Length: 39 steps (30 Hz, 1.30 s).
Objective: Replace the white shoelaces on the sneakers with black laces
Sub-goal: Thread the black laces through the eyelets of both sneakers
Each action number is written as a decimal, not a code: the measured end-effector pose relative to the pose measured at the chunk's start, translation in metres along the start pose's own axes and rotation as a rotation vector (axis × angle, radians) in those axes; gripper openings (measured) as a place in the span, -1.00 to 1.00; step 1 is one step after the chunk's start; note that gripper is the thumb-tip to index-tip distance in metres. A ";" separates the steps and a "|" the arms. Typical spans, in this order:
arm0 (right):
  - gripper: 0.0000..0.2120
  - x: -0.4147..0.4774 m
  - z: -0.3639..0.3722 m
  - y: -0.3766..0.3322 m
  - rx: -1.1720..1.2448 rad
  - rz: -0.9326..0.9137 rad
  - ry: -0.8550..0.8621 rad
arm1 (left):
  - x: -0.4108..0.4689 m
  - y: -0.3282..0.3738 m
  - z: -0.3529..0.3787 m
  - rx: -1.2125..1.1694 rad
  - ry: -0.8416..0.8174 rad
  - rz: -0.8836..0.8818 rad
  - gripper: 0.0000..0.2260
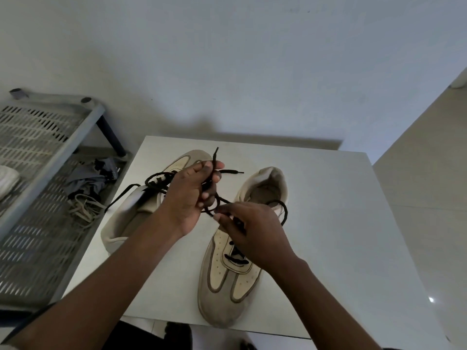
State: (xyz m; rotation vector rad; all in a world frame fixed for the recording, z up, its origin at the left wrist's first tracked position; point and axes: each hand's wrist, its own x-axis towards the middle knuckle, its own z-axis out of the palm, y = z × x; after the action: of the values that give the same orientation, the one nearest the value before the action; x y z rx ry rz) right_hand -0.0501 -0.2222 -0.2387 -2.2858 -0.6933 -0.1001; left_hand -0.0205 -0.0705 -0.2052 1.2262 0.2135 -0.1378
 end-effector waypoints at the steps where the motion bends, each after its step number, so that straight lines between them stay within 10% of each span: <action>1: -0.69 0.002 -0.005 0.002 0.038 0.009 0.029 | 0.001 0.000 -0.001 0.030 0.024 0.022 -0.81; 5: -0.68 0.008 -0.043 0.033 0.132 0.186 0.255 | 0.004 0.005 -0.008 0.268 0.102 0.121 -0.83; 18: -0.78 -0.006 -0.064 0.070 0.090 0.262 -0.117 | 0.014 0.034 -0.048 0.258 0.462 0.307 -0.73; 25: -0.67 -0.008 -0.061 0.069 0.112 0.305 -0.162 | -0.007 -0.015 0.013 0.781 -0.091 0.147 -0.86; 39: -0.82 -0.007 -0.020 0.027 -0.073 0.104 0.013 | 0.008 -0.010 0.013 0.301 0.026 0.057 -0.79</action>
State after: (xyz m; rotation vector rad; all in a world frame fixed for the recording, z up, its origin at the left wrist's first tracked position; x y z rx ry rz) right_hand -0.0395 -0.2547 -0.2431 -2.3843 -0.5711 -0.0928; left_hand -0.0134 -0.0861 -0.2125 1.5329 0.1839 -0.1070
